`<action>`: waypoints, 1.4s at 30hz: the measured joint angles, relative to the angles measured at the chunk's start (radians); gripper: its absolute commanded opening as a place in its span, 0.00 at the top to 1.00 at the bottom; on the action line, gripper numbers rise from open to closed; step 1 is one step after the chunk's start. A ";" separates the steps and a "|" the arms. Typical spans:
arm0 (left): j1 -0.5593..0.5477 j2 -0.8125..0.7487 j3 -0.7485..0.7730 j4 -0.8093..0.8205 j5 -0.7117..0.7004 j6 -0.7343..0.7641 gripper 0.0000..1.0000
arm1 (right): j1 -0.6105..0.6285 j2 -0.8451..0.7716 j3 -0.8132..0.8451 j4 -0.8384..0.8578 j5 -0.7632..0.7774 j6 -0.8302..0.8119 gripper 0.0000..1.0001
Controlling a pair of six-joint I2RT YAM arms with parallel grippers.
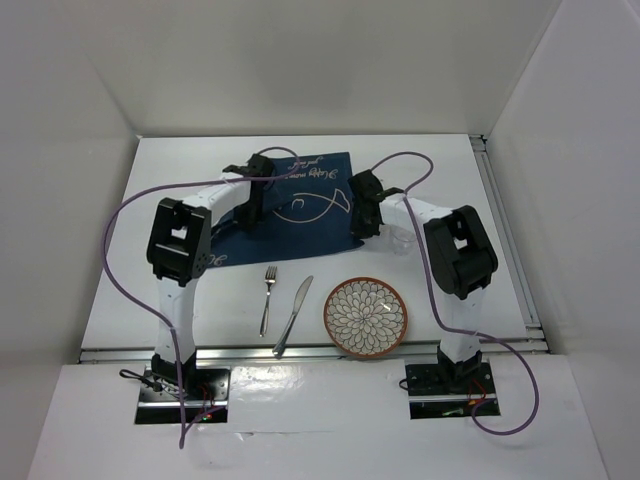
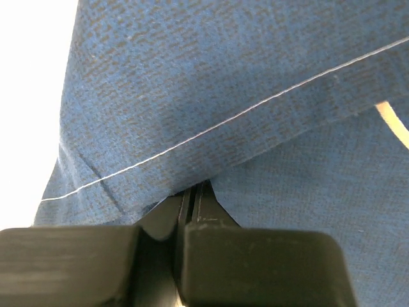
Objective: Set the dinner table for one person
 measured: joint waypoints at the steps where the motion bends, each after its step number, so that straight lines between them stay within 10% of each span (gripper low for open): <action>1: 0.003 0.000 0.001 0.000 0.000 0.001 1.00 | 0.000 0.004 0.000 0.007 -0.007 0.005 1.00; 23: 0.388 0.150 0.402 -0.054 0.176 -0.063 1.00 | 0.006 -0.005 -0.027 0.044 0.011 0.047 1.00; 42: 0.288 -0.113 -0.173 0.058 0.278 -0.117 1.00 | 0.021 -0.115 -0.174 0.067 0.090 0.117 1.00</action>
